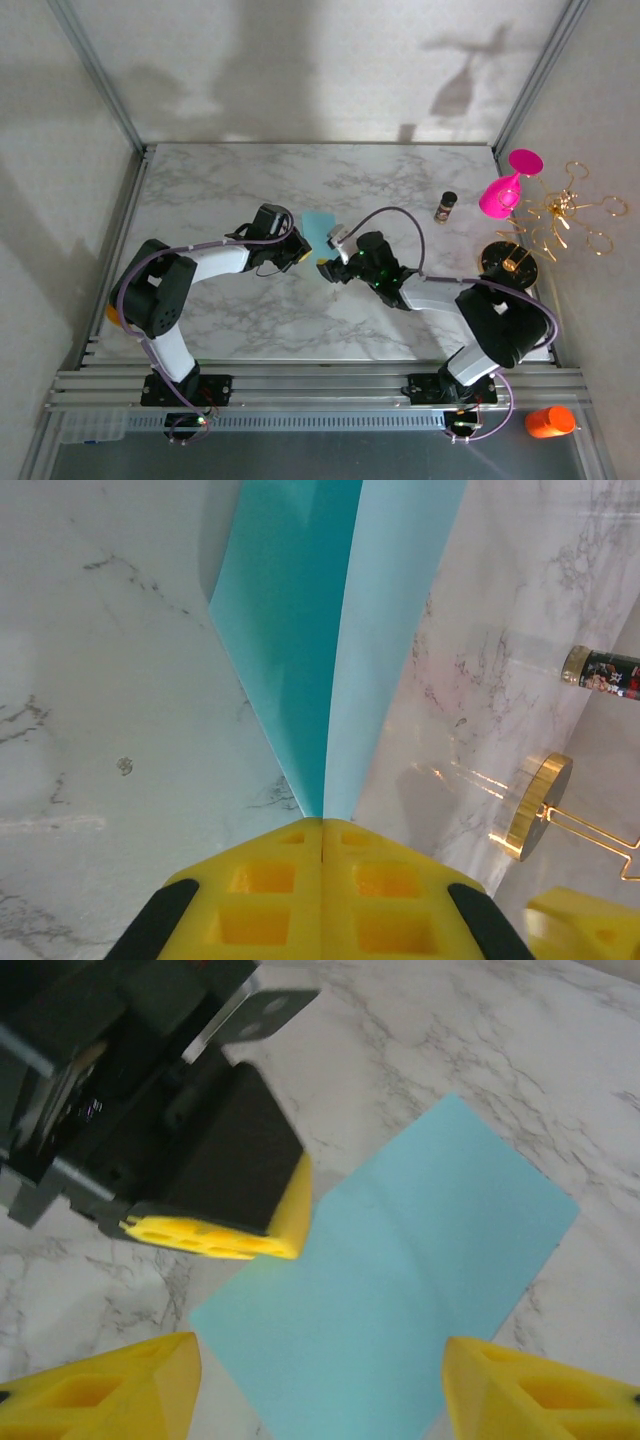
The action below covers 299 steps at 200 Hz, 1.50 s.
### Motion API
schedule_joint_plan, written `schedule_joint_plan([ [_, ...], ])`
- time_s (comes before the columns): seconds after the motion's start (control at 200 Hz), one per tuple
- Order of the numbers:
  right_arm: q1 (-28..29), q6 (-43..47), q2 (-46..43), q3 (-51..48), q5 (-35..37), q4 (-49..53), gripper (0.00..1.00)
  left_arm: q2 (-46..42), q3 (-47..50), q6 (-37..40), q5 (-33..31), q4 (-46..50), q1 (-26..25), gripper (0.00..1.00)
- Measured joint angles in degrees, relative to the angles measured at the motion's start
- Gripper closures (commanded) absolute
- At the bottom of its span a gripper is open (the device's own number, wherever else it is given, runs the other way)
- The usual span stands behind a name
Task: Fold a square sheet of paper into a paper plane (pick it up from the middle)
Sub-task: Third fold the triangle at the center of the table.
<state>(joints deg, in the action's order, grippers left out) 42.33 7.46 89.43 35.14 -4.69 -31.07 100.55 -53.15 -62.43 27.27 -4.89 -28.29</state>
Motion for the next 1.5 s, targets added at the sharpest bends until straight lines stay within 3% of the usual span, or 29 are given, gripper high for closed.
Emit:
schedule_joint_plan([
  [0.531, 4.4, 8.7, 9.0, 0.0, 6.8, -8.2, 0.35, 0.0, 0.0, 0.0, 0.0, 0.5, 0.0, 1.0],
  [1.026, 5.2, 11.2, 11.3, 0.9, 9.2, -10.3, 0.67, 0.0, 0.0, 0.0, 0.0, 0.6, 0.0, 1.0],
  [1.141, 5.4, 11.4, 11.4, 1.2, 8.8, -10.3, 0.84, 0.0, 0.0, 0.0, 0.0, 0.7, 0.0, 0.92],
  [1.222, 5.4, 10.8, 11.6, 1.4, 7.9, -10.1, 0.92, -0.1, 0.0, 0.2, -0.1, 1.6, 0.4, 0.8],
  [1.317, 5.4, 10.5, 11.6, 1.4, 6.6, -9.0, 0.94, -1.2, 0.0, 1.2, -1.4, 3.8, 1.8, 0.69],
  [1.497, 5.4, 7.6, 11.5, 1.7, 0.3, -4.0, 0.95, -5.4, -0.2, 3.3, -5.4, 6.8, 4.4, 0.68],
])
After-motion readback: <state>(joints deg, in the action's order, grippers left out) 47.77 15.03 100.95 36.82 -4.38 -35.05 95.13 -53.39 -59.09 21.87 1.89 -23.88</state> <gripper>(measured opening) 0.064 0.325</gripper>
